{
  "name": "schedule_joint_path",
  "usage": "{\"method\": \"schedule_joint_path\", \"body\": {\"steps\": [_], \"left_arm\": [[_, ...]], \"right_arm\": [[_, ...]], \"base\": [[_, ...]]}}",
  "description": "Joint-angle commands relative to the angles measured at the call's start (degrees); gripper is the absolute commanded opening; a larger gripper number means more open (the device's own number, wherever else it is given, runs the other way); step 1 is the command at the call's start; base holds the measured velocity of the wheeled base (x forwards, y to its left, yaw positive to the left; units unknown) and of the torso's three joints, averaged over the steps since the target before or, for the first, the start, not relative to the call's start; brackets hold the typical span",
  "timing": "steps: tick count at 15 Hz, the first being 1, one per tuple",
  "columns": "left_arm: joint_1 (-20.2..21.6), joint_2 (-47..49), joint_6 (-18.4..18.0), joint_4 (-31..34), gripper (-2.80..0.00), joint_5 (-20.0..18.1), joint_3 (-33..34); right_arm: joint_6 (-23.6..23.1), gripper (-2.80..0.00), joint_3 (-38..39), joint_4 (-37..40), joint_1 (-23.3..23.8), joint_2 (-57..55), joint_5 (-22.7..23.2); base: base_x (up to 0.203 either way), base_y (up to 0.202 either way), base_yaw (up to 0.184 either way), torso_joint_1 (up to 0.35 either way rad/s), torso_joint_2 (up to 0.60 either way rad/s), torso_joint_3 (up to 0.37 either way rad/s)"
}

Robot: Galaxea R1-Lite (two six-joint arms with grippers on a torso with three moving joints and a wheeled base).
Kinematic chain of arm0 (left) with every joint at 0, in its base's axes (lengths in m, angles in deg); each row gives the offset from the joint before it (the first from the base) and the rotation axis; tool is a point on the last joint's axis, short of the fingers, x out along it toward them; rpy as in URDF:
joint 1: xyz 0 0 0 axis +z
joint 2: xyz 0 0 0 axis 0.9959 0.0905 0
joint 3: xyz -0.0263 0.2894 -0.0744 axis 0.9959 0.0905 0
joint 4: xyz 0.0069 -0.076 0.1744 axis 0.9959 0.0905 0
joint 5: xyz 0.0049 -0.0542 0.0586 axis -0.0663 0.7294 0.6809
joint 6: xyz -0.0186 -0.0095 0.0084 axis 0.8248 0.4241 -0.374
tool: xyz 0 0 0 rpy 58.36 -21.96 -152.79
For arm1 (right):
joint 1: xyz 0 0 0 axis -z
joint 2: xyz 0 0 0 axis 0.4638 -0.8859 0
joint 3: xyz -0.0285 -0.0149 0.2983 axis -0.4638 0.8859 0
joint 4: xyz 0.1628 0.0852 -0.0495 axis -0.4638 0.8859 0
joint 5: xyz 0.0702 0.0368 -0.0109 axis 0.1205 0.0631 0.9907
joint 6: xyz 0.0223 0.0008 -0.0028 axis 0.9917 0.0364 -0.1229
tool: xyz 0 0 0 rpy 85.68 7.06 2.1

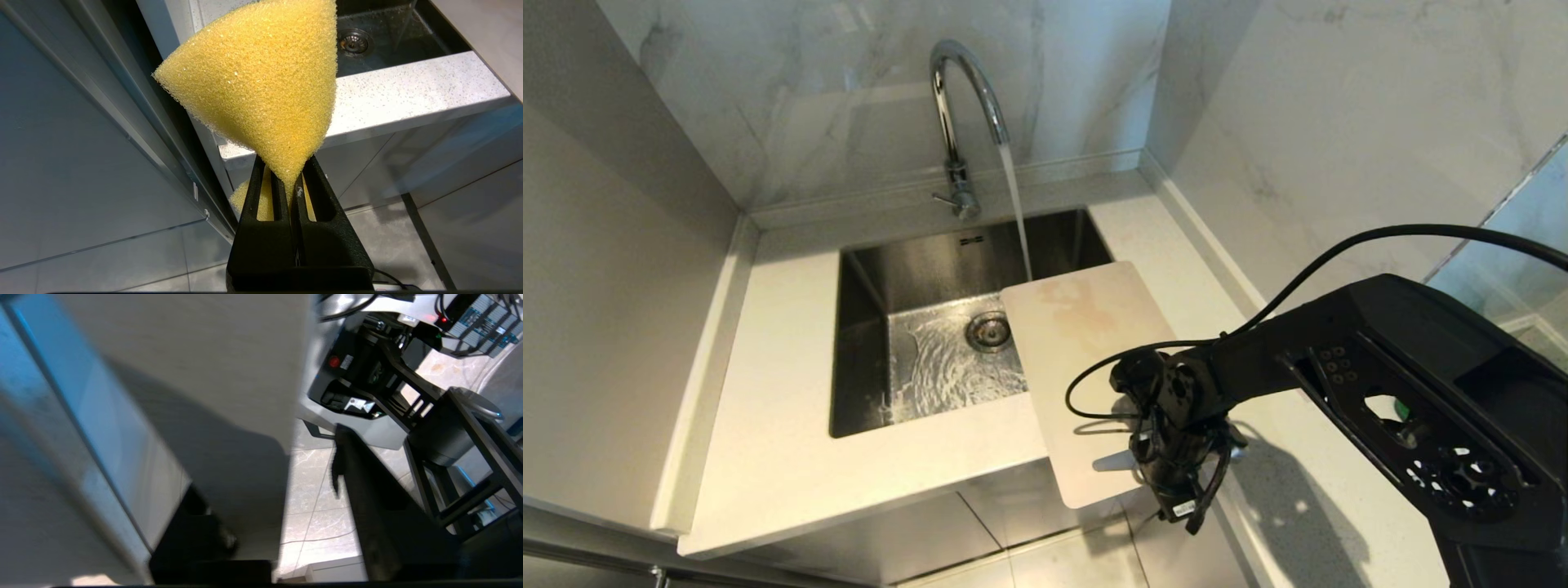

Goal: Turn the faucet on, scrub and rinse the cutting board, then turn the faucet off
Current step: Pick up the cutting board

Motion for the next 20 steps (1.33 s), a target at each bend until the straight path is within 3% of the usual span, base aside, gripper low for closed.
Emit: {"method": "schedule_joint_path", "body": {"steps": [1, 10, 15, 20], "left_arm": [[0.04, -0.21, 0.02, -0.01, -2.80, 0.02, 0.09], [0.04, -0.21, 0.02, -0.01, -2.80, 0.02, 0.09], [0.04, -0.21, 0.02, -0.01, -2.80, 0.02, 0.09], [0.04, -0.21, 0.02, -0.01, -2.80, 0.02, 0.09]], "right_arm": [[0.50, -2.80, -0.08, 0.20, -0.01, -0.07, -0.01], [-0.07, -2.80, -0.12, 1.20, 0.10, 5.22, -1.57], [-2.86, -2.80, -0.10, 5.23, 0.25, 12.92, -6.51], [-8.62, -2.80, -0.05, 7.40, 0.25, 19.37, -6.83]], "base": [[0.000, 0.000, 0.000, 0.000, 0.00, 0.000], [0.000, 0.000, 0.000, 0.000, 0.00, 0.000], [0.000, 0.000, 0.000, 0.000, 0.00, 0.000], [0.000, 0.000, 0.000, 0.000, 0.00, 0.000]]}}
